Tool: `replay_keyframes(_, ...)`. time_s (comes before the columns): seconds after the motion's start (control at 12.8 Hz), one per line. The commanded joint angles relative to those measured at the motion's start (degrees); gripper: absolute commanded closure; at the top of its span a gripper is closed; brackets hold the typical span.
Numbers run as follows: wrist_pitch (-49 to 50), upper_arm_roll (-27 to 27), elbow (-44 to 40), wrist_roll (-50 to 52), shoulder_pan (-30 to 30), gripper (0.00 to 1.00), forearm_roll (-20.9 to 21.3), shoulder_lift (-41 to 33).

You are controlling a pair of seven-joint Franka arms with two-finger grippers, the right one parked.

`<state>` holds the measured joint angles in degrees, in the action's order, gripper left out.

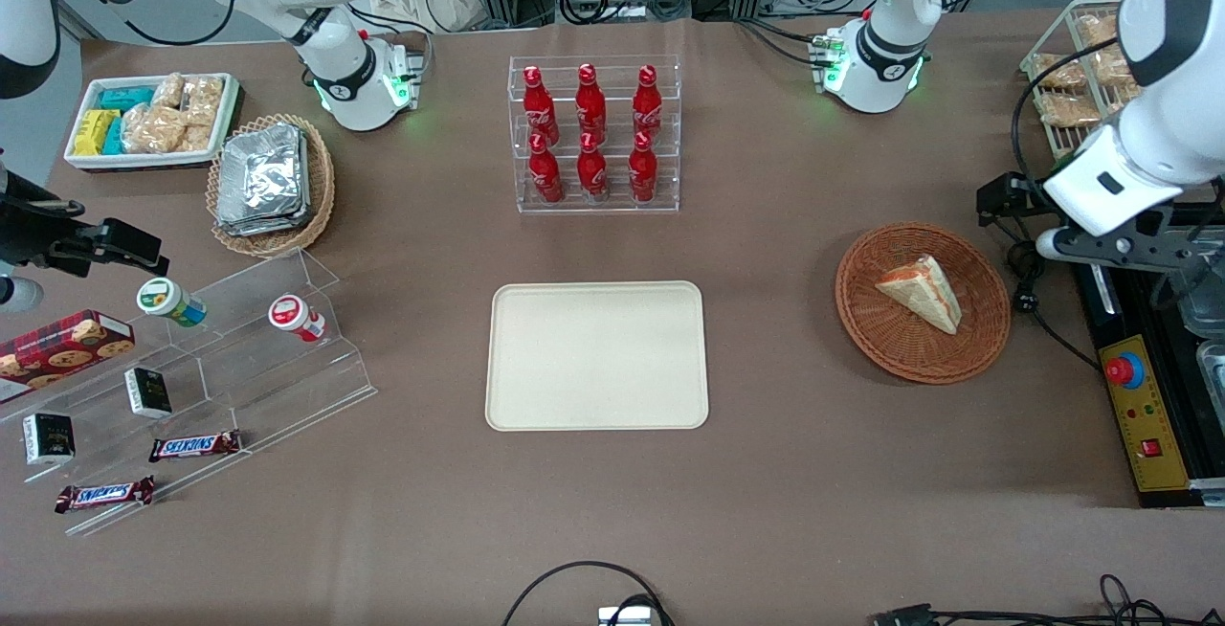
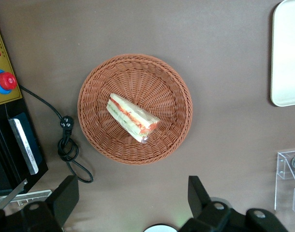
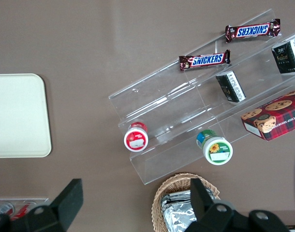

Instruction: Place sandwich from basket to tray

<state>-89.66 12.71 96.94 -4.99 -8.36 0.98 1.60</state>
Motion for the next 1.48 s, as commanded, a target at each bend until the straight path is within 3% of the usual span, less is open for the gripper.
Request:
replay_keyframes(0.0,2.31,-0.32,-4.31,-0.11,0.98,0.0,4.08,3.67)
replay_keyframes(0.23,7.55,0.55,-9.92,-1.42,1.59,0.0,5.87,8.85)
replay_keyframes(0.47,4.0,0.48,-6.34,9.18,1.25,0.0,5.09,7.64)
replay_keyframes(0.86,-21.55,0.3,19.46,31.4,1.16,0.0,4.03,-1.06)
replay_keyframes(1.01,-30.96,0.21,27.04,38.44,1.16,0.0,4.03,-1.25)
replay_keyframes(1.4,-42.68,-0.14,35.68,47.6,0.98,0.0,4.12,1.82)
